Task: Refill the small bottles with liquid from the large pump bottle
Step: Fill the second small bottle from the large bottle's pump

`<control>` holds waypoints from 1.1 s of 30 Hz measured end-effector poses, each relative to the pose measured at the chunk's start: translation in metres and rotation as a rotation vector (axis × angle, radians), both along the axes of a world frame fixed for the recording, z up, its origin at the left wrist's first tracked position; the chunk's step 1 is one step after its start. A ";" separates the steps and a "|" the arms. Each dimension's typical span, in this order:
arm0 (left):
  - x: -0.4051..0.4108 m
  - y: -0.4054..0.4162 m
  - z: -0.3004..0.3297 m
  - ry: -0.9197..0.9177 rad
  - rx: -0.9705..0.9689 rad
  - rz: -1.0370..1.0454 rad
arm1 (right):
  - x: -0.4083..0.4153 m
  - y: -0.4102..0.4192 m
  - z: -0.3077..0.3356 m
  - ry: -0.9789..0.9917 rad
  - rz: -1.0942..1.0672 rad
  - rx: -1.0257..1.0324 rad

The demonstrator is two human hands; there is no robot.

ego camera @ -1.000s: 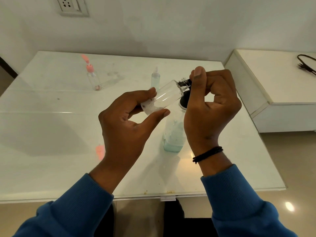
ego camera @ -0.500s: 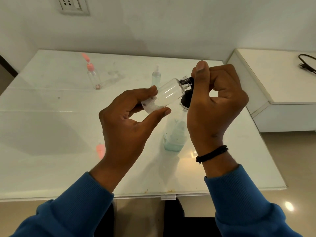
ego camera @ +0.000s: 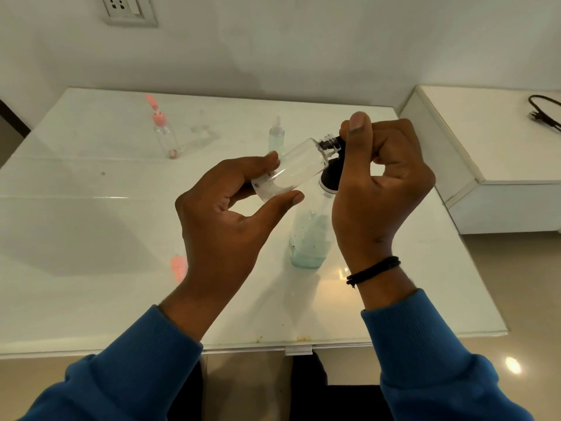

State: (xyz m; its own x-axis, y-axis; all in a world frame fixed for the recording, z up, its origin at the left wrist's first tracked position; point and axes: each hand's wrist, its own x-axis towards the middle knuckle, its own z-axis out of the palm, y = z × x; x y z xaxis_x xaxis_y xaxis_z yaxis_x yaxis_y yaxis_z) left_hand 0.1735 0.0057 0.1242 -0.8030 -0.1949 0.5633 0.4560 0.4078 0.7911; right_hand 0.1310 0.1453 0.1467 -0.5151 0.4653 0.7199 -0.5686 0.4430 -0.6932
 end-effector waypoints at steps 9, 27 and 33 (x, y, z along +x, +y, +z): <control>-0.001 0.000 -0.001 0.001 0.014 -0.002 | -0.002 0.004 0.000 -0.001 -0.030 0.023; 0.001 -0.001 -0.002 0.003 0.020 -0.004 | -0.001 0.002 -0.001 -0.013 -0.023 0.003; 0.001 0.000 -0.002 -0.005 0.014 -0.006 | 0.001 0.000 0.000 0.005 -0.007 0.004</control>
State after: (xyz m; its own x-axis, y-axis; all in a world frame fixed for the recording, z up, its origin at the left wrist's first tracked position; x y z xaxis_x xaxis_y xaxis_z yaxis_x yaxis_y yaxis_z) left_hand 0.1740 0.0056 0.1227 -0.8071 -0.1974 0.5564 0.4544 0.3940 0.7989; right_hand 0.1325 0.1453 0.1465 -0.5080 0.4661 0.7243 -0.5687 0.4501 -0.6885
